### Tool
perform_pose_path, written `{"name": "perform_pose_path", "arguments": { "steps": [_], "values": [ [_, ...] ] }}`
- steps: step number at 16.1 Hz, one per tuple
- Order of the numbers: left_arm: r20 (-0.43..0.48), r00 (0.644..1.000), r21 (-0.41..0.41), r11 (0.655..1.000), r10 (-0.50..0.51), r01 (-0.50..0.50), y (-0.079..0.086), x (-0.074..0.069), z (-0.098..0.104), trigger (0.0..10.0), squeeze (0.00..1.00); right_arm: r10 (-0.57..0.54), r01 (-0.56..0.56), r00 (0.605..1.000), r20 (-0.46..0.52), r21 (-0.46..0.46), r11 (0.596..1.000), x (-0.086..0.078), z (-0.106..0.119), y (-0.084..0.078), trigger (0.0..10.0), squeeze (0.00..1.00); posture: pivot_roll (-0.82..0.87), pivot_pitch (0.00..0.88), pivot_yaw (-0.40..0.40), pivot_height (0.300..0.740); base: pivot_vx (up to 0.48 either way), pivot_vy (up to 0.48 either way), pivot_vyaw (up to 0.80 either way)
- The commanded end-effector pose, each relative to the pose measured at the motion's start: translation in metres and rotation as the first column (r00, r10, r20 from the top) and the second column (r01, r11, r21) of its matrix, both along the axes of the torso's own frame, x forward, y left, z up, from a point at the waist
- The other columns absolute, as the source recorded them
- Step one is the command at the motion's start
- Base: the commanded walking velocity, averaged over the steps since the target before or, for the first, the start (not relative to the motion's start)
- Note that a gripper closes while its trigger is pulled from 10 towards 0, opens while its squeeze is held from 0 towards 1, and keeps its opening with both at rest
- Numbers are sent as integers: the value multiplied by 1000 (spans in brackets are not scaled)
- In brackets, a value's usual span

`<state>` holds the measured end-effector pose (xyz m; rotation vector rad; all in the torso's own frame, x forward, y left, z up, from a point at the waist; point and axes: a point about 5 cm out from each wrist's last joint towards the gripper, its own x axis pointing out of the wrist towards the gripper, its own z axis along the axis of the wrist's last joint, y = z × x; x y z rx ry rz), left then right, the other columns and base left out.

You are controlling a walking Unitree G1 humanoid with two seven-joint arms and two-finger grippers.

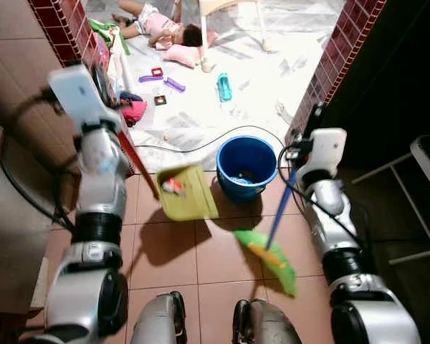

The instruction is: Sweep floor

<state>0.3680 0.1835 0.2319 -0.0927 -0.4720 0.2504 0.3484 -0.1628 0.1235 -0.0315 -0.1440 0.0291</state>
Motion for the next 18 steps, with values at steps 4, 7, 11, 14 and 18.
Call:
{"name": "perform_pose_path", "arguments": {
  "steps": [4, 7, 11, 14, 18],
  "values": [
    [158, 987, -21, 999, 36, -33, 6, -4, 51, 10000, 0, 32, -31, 999, -24, 40, 999, -2, -6, 8, 10000, 0, -121, 42, 18, 740, 0, 0, 0],
    [215, 974, -25, 998, 64, -60, 12, -3, 72, 10000, 0, 64, -63, 997, -34, 53, 997, -4, -9, 15, 10000, 0, -121, 44, 16, 740, 0, 0, 0],
    [238, 968, -77, 995, 77, -60, 10, 3, 88, 10000, 0, 90, -89, 996, -27, 43, 995, -5, -9, 22, 10000, 0, -122, 48, 11, 740, 0, 0, 0],
    [277, 961, -87, 996, 12, 13, -10, 7, 99, 10000, 0, 98, -96, 995, -36, 52, 994, -8, -11, 25, 10000, 0, -123, 49, 11, 740, 0, 0, -675],
    [306, 951, -73, 996, -35, 60, -28, 13, 112, 10000, 0, 134, -134, 991, -25, 37, 990, -20, -16, 39, 10000, 0, -134, 52, 28, 740, 0, 0, -303]
  ]
}}
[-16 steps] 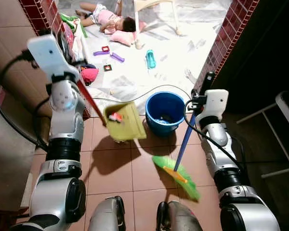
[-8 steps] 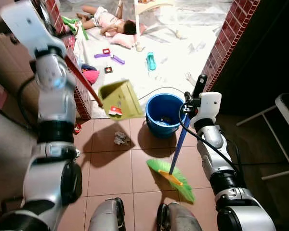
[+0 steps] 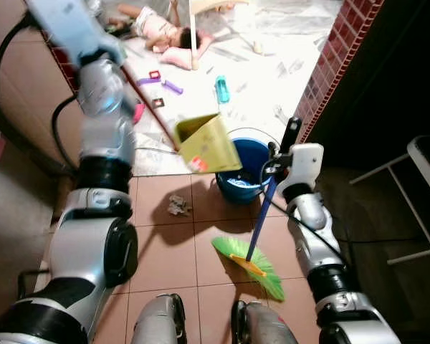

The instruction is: Sweep floor

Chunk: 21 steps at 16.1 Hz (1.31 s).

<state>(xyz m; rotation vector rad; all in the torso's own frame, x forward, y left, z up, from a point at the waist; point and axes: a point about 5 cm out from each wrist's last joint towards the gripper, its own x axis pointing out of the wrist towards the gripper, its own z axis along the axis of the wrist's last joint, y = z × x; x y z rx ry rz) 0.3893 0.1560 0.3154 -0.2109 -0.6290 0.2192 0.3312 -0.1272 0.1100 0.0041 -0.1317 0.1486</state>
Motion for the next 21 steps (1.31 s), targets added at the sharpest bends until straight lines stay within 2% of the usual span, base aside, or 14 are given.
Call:
{"name": "perform_pose_path", "arguments": {
  "steps": [1, 3, 6, 7, 8, 12, 13, 15, 19, 21],
  "values": [
    [146, 989, 13, 1000, 9, -11, -2, -9, 30, 10000, 0, 16, -16, 1000, -11, 3, 1000, -3, -3, 4, 10000, 0, -135, 54, 30, 740, 0, 0, 0],
    [155, 988, 28, 1000, -4, 0, -10, -7, 29, 10000, 0, 12, -12, 1000, -10, 3, 1000, -4, -3, 2, 10000, 0, -137, 60, 30, 740, 0, 0, 0],
    [154, 984, 109, 991, -90, 74, -42, -6, 17, 10000, 0, 21, -21, 1000, 1, -1, 1000, -6, 0, 4, 10000, 0, -145, 76, 38, 740, 0, 0, 0],
    [151, 984, 111, 990, -100, 84, -45, -6, 16, 10000, 0, 23, -23, 1000, 2, -2, 1000, -6, 0, 5, 10000, 0, -145, 76, 38, 740, 0, 0, 0],
    [157, 978, 131, 985, -136, 116, -60, -5, 18, 10000, 0, 27, -27, 1000, 9, -8, 1000, -8, 1, 7, 10000, 0, -154, 88, 47, 740, 0, 0, 0],
    [178, 961, 183, 966, -213, 180, -89, -7, 22, 10000, 0, 19, -19, 1000, 16, -12, 1000, -12, 2, 5, 10000, 0, -169, 105, 60, 740, 0, 0, 0],
    [172, 952, 220, 952, -253, 214, -103, -10, 18, 10000, 0, 15, -15, 1000, 15, -11, 1000, -13, 1, 5, 10000, 0, -171, 107, 63, 740, 0, 0, 0],
    [166, 945, 253, 938, -282, 235, -113, -12, 11, 10000, 0, 14, -14, 1000, 17, -11, 1000, -14, 2, 5, 10000, 0, -172, 110, 64, 740, 0, 0, 0],
    [123, 919, 378, 874, -375, 306, -140, -22, -24, 10000, 0, 23, -23, 1000, 16, -16, 1000, -14, 4, 6, 10000, 0, -164, 123, 54, 740, 0, 0, 0],
    [90, 900, 440, 828, -426, 348, -152, -28, -40, 10000, 0, 29, -29, 999, 22, -21, 999, -13, 5, 7, 10000, 0, -166, 123, 53, 740, 0, 0, 0]
  ]
}}
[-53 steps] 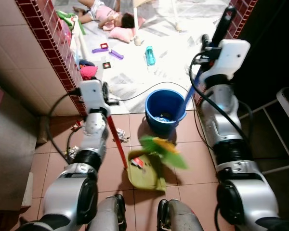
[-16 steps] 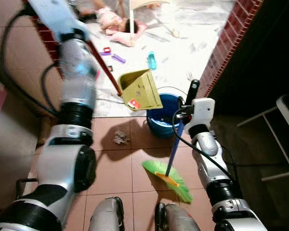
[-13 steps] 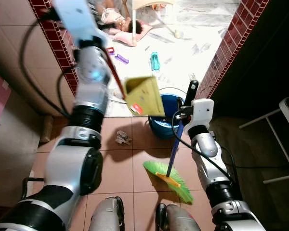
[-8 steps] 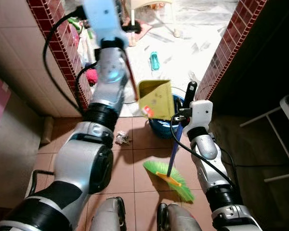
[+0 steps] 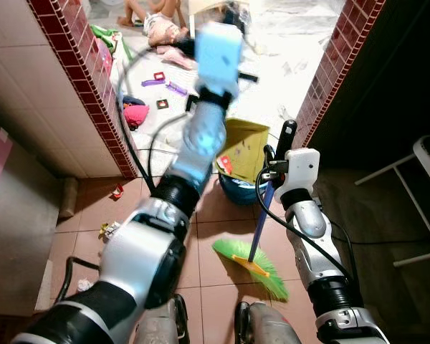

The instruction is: Sweep floor

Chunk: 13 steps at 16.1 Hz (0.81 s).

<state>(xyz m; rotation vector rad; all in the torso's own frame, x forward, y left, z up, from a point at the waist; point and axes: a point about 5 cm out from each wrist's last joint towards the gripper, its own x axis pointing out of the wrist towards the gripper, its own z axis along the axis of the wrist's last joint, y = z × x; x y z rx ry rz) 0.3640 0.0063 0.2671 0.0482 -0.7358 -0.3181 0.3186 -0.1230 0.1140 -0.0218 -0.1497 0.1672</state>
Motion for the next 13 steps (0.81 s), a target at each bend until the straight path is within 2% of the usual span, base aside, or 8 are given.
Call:
{"name": "perform_pose_path", "arguments": {
  "steps": [1, 4, 6, 7, 9, 10, 11, 13],
  "values": [
    [72, 995, 81, 995, -70, 64, -12, -10, -1, 10000, 0, 12, -12, 1000, 5, 3, 1000, 0, 2, 3, 10000, 0, -166, 124, 54, 740, 0, 0, 0],
    [58, 979, 228, 957, -196, 178, -29, -24, -29, 10000, 0, 11, -11, 1000, 9, 2, 1000, 1, 4, 4, 10000, 0, -166, 130, 56, 740, 0, 0, 0],
    [64, 953, 331, 908, -295, 258, -39, -34, -39, 10000, 0, 8, -8, 1000, 13, 0, 1000, 1, 5, 4, 10000, 0, -168, 131, 54, 740, 0, 0, 0],
    [64, 927, 417, 853, -371, 313, -45, -41, -46, 10000, 0, 8, -8, 1000, 13, -1, 1000, 2, 5, 3, 10000, 0, -163, 133, 45, 740, 0, 0, 0],
    [53, 885, 520, 770, -462, 370, -52, -50, -55, 10000, 0, 10, -10, 1000, 15, -6, 1000, 3, 6, 3, 10000, 0, -160, 132, 40, 740, 0, 0, 0],
    [28, 854, 603, 690, -519, 400, -55, -57, -65, 10000, 0, 12, -12, 1000, 17, -8, 1000, 4, 6, 4, 10000, 0, -155, 132, 38, 740, 0, 0, 0],
    [-9, 836, 647, 634, -549, 423, -55, -61, -75, 10000, 0, 12, -12, 1000, 17, -9, 1000, 4, 7, 4, 10000, 0, -153, 132, 37, 740, 0, 0, 0],
    [-42, 819, 705, 563, -573, 430, -53, -63, -84, 10000, 0, 13, -13, 1000, 19, -10, 1000, 4, 7, 5, 10000, 0, -153, 132, 37, 740, 0, 0, 0]
  ]
}}
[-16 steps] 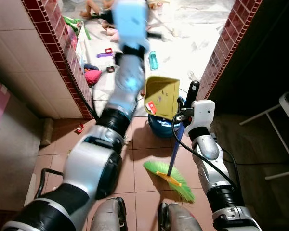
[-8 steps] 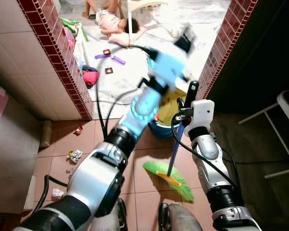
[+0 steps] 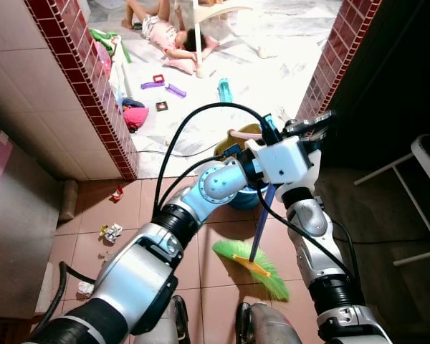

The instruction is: Sweep floor

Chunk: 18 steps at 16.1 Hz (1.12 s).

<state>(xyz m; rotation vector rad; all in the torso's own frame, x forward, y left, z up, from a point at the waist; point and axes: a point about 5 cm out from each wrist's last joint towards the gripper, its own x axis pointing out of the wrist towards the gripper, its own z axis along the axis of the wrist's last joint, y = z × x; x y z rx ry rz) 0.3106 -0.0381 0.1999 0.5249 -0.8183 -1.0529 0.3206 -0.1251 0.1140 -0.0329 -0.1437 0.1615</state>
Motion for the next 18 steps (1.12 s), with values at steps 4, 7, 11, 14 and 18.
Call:
{"name": "perform_pose_path", "arguments": {
  "steps": [4, 7, 11, 14, 18],
  "values": [
    [86, 996, 109, 994, -18, 9, 1, -1, -1, 10000, 0, 17, -17, 1000, 26, -5, 1000, 3, 7, 5, 10000, 0, -155, 128, 32, 740, 0, 0, 0],
    [163, 982, -61, 994, 97, -89, 12, 10, 31, 10000, 0, 16, -16, 999, 29, -9, 1000, 4, 7, 6, 10000, 0, -154, 126, 28, 740, 0, 0, 0],
    [84, 956, -358, 904, 280, -234, 38, 26, 71, 10000, 0, 9, -9, 1000, 29, -12, 1000, 5, 6, 4, 10000, 0, -152, 107, 24, 740, 0, 0, 0],
    [-50, 891, -602, 698, 451, -387, 72, 40, 103, 10000, 0, 3, -2, 1000, 22, -13, 1000, 5, 4, 3, 10000, 0, -147, 94, 21, 740, 0, 0, 0],
    [-112, 830, -691, 558, 546, -459, 104, 48, 125, 10000, 0, 9, -8, 1000, 21, -4, 1000, 6, 2, 5, 10000, 0, -139, 66, 18, 740, 0, 0, 0]
  ]
}}
